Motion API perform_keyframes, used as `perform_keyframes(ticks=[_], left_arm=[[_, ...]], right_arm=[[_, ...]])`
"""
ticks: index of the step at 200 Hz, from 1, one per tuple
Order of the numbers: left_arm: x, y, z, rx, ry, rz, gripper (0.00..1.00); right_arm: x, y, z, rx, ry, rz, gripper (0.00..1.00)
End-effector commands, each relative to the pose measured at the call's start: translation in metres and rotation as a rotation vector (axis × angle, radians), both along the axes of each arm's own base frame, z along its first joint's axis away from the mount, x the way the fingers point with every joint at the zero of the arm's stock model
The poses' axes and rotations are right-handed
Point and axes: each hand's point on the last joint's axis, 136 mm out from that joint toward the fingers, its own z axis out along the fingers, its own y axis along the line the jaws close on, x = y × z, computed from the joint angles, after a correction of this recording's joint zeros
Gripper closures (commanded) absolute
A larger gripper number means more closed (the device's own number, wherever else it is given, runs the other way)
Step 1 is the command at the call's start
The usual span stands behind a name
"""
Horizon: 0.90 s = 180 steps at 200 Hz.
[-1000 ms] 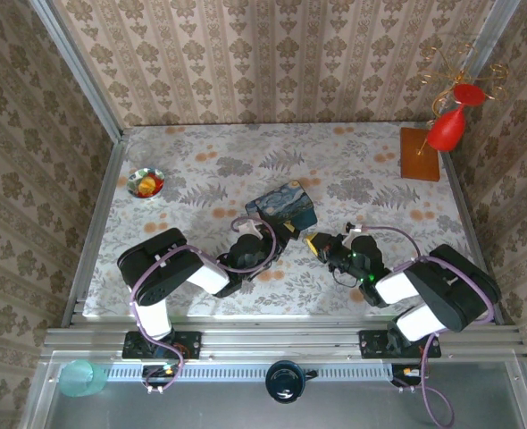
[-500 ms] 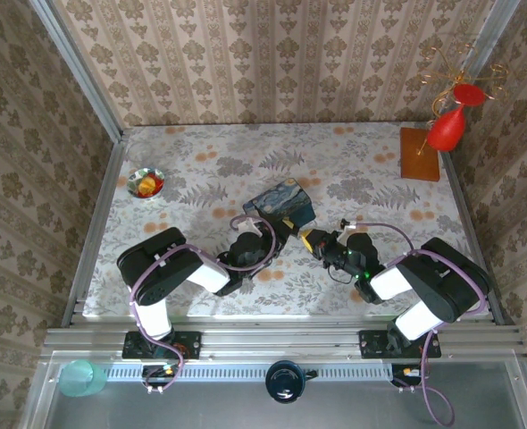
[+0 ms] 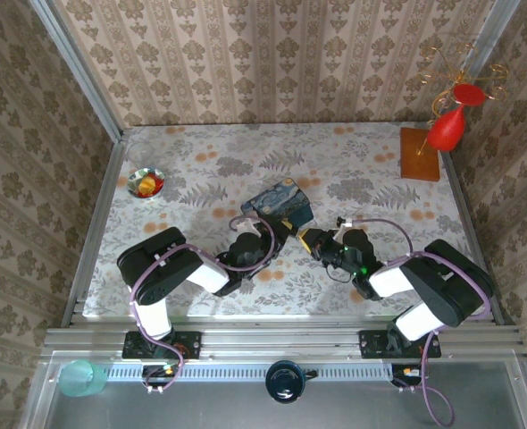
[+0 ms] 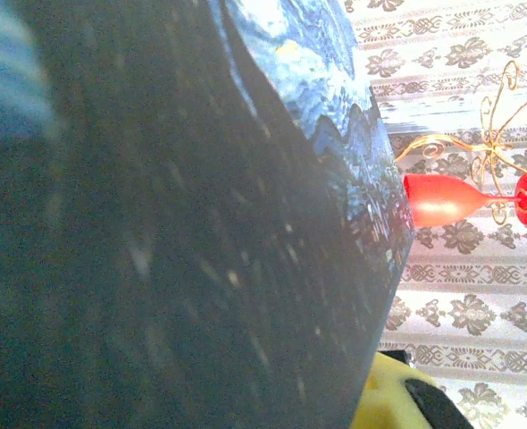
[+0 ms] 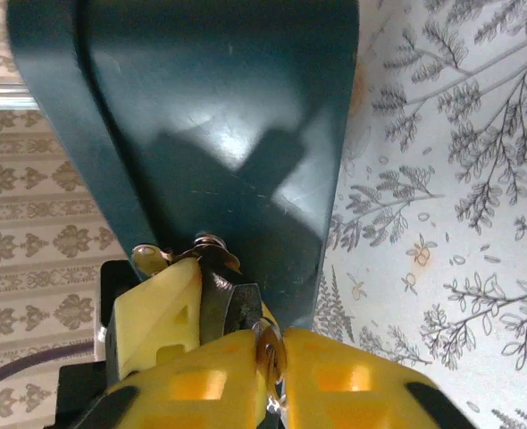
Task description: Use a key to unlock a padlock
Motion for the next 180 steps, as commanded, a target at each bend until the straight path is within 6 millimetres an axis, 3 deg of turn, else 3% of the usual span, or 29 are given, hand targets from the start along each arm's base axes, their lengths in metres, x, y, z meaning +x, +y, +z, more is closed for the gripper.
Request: perform_keyframes(ticks=[1, 18, 34, 77, 122, 147, 180], left_arm=[[-0.007, -0.006, 0.002, -0.025, 0.003, -0.050, 1.00], [-0.007, -0.001, -0.007, 0.008, 0.022, -0.047, 1.00], [-0.006, 0.003, -0.012, 0.036, 0.032, -0.043, 1.00], [-0.005, 0.008, -0.024, 0.110, 0.047, -0.051, 1.00], [-0.005, 0.009, -0.029, 0.150, 0.057, -0.062, 1.00], [-0.007, 0.007, -0.030, 0.142, 0.067, -0.076, 1.00], [-0.008, 0.007, -0.024, 0.142, 0.064, -0.080, 1.00]], right_arm=[[-0.016, 0.007, -0.018, -0.173, 0.012, 0.124, 0.66], [-0.022, -0.002, -0.028, -0.275, 0.014, 0.142, 0.54], [-0.025, -0.010, -0.025, -0.354, -0.020, 0.154, 0.48], [-0.030, -0.034, -0.022, -0.568, -0.106, 0.160, 0.46], [-0.032, -0.050, -0.002, -0.730, -0.308, 0.177, 0.45], [-0.039, -0.045, 0.006, -0.798, -0.474, 0.232, 0.46], [-0.052, -0.017, 0.014, -0.900, -0.678, 0.318, 0.47]])
